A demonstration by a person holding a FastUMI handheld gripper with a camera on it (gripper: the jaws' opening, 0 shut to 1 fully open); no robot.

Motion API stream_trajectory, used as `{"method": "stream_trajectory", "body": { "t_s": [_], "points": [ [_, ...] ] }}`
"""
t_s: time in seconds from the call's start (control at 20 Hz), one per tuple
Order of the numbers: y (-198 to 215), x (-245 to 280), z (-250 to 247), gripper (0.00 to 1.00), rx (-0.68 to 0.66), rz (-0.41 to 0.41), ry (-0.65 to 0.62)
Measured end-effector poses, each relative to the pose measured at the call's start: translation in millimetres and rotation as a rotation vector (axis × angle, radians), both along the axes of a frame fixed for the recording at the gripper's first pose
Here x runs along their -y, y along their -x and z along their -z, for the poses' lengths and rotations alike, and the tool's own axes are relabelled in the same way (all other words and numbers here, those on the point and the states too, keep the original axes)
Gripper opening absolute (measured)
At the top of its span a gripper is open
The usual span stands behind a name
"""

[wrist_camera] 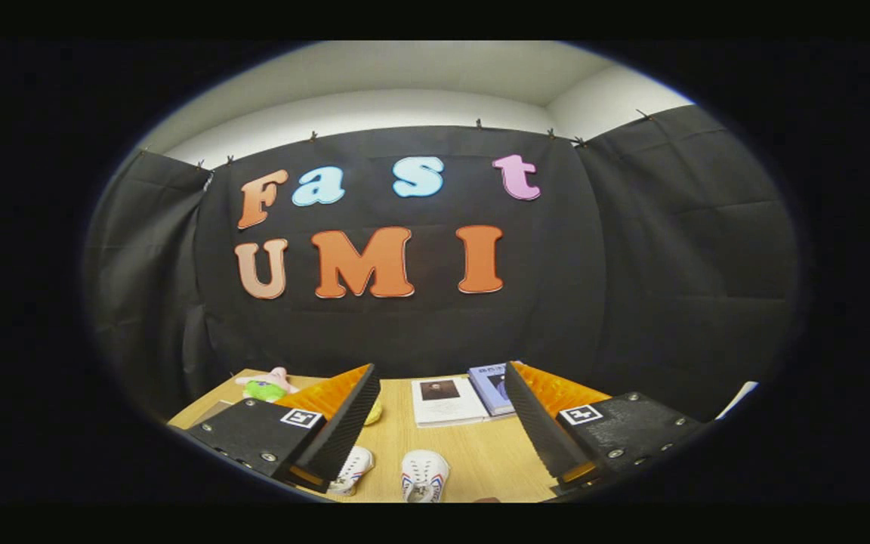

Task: Open the storage box then place both shoes into the box .Put the left shoe in first, then the right shoe, with the right side of both shoes facing outward in a uniform manner.

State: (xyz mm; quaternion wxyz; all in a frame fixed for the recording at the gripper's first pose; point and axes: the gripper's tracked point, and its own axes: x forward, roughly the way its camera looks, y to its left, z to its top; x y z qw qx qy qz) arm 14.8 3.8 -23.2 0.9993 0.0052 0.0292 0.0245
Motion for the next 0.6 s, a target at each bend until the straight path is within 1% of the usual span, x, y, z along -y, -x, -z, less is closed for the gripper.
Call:
{"method": "stream_trajectory", "body": {
  "t_s": [0.3,0.45,0.6],
  "points": [
    [-8,-27,32,0.98,-0.082,-0.088,-0.051],
    [-11,-44,48,0.98,-0.125,-0.148,-0.083],
    [-14,-62,63,0.98,-0.175,-0.216,-0.15]
  ]
}}
